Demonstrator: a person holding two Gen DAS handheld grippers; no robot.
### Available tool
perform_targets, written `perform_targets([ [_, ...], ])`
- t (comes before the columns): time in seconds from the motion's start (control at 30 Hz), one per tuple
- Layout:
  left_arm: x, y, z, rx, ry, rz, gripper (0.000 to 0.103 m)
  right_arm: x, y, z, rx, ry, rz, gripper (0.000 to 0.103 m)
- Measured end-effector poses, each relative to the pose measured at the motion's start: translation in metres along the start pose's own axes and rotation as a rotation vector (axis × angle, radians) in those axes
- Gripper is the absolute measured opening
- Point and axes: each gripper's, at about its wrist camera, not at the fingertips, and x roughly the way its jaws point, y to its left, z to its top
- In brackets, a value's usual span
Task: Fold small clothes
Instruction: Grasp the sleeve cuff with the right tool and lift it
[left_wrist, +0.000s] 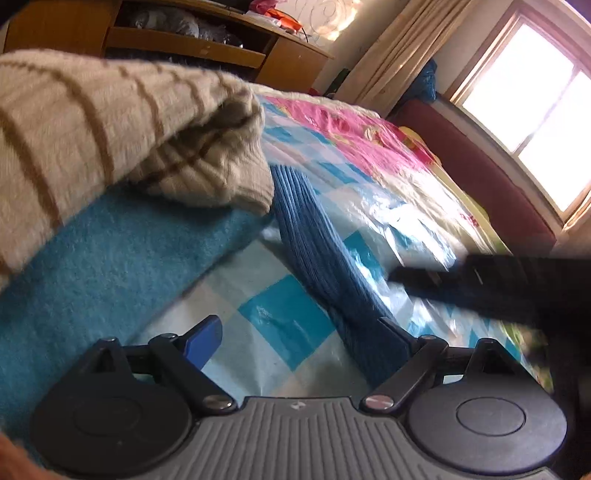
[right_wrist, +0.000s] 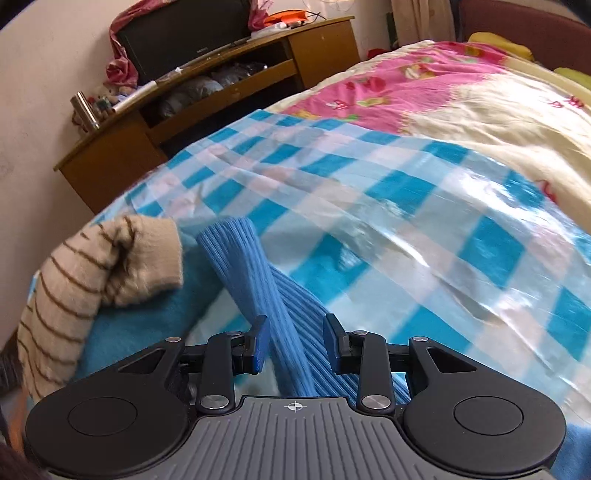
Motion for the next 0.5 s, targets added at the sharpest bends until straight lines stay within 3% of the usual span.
perform_targets([
  [0.23,0.006,-0.009,-0.014,0.06,0.005,-0.002,0.088,0.054,0.023,0.033,0.014,0.034,0.058,0.033],
  [0.37,0.011,-0.002,-0.014,0.044,0.006,-0.026,0.088,0.072,0.033,0.038,-0.01,0.058,0.065,0.031],
  [0.47,0.009,-0.002,-0.018,0.058,-0.002,-0.028,0.088,0.072,0.036,0.039,-0.021,0.065,0.075,0.011],
  [0.5,0.009,-0.003,-0.019,0.069,-0.005,-0.025,0.088,0.069,0.036,0.039,-0.017,0.06,0.084,0.01],
])
